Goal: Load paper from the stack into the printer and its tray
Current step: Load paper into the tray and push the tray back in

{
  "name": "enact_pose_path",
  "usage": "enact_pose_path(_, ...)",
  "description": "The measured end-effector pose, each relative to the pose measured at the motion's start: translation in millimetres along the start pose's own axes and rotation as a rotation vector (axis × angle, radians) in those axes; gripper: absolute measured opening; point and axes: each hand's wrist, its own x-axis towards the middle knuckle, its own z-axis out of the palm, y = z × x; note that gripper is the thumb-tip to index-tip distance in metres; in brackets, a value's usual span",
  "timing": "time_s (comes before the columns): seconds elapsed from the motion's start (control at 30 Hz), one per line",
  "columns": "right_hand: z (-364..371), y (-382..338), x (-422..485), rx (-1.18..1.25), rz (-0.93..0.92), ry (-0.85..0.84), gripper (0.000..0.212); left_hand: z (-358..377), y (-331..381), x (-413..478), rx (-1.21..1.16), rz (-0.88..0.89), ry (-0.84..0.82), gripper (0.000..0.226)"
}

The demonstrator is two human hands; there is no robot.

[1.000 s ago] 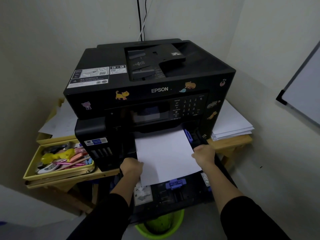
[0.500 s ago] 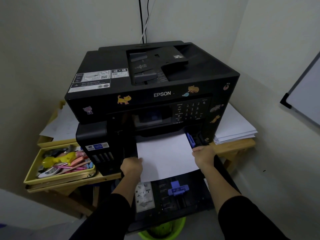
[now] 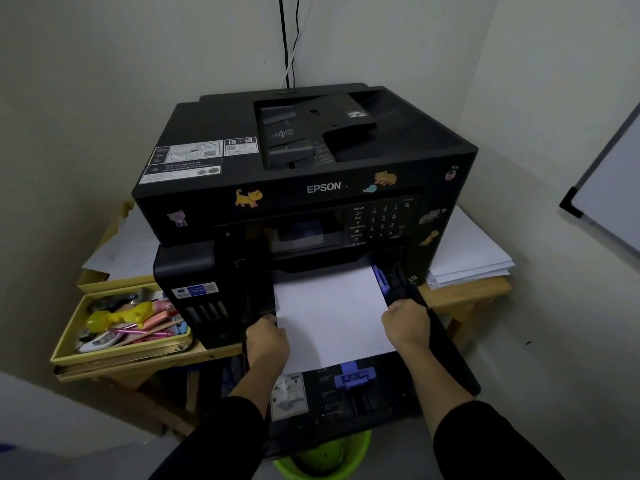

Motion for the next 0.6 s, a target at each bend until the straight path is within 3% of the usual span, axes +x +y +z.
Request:
enact_pose_path(0.13, -1.8, 5.3, -1.8, -0.105, -0.026, -0.028, 0.022, -0.5, -2.9, -5.2, 0.080, 0.034, -0.017, 0.029)
enact_pose_path(0.23, -5.6, 6.4, -7.3, -0.134, -0.082, -0.043, 0.015, -0.4, -0.6, -16.0, 0.175, 0.088, -0.027, 0.038)
enact_pose_path(0.37, -15.5, 13.8, -15.6, -0.158, -0.204, -0.018, 0.042, -4.9, -0.6, -38.2, 0.419, 0.430, 0.029, 0.052)
enact_pose_path(0.43, -22.5, 20.3, -20.6, -0.265, -0.288, -0.093, 0.055, -7.8, -4.3, -48.7, 0.490, 0.620, -0.070, 0.059)
enact_pose_path(0.5, -28.7, 28.0, -26.1, -0.341, -0.345, -0.188, 0.065, -11.1, -6.5, -63.2, 0.536, 0.711, -0.215, 0.084)
enact_pose_path(0.6, -35.5, 38.9, -31.4, -0.336, -0.395, -0.319, 0.075, -8.7, -11.5, -84.1, 0.566, 0.783, -0.307, 0.122)
